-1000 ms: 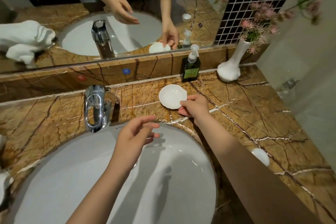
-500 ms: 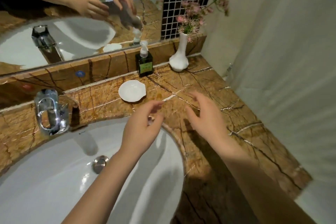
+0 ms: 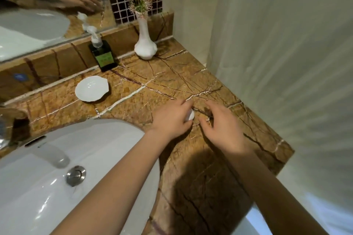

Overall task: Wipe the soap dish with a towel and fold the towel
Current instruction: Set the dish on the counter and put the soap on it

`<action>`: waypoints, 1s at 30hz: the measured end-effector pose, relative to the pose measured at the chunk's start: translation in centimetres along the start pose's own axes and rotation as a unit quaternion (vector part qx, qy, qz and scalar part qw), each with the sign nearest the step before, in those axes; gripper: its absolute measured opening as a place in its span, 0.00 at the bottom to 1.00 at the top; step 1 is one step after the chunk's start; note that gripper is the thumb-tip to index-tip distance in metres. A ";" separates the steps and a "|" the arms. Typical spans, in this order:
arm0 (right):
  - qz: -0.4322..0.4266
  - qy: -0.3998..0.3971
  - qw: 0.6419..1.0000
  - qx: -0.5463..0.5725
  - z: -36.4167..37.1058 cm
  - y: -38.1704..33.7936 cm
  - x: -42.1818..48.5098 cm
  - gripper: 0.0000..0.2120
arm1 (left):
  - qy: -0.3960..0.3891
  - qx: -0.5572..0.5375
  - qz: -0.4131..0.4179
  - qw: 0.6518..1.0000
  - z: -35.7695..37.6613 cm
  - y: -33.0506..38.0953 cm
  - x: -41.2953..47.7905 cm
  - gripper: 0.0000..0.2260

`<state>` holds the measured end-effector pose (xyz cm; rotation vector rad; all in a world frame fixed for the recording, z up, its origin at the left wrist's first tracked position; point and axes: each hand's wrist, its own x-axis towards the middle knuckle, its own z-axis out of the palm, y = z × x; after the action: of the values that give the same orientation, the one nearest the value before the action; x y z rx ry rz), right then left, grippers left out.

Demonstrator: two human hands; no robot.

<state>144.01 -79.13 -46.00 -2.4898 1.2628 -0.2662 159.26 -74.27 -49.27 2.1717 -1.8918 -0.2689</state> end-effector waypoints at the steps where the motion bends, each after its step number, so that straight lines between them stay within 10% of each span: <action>1: 0.002 -0.008 1.000 0.000 0.1 0.2 0.1 0.26 | -0.003 0.002 0.005 1.000 0.2 0.0 0.2 0.23; 12: 0.012 -0.067 0.997 0.044 1.2 0.0 1.8 0.26 | 0.067 -0.186 -0.094 0.976 -1.9 -0.6 0.4 0.19; 30: -0.051 -0.062 0.996 0.043 2.4 -7.3 4.1 0.16 | 0.188 -0.124 -0.196 0.954 -7.0 -10.7 -3.9 0.17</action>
<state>152.58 -77.94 -45.39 -2.4606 1.0539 -0.1821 170.87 -68.64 -45.98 2.2126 -1.1558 -0.1383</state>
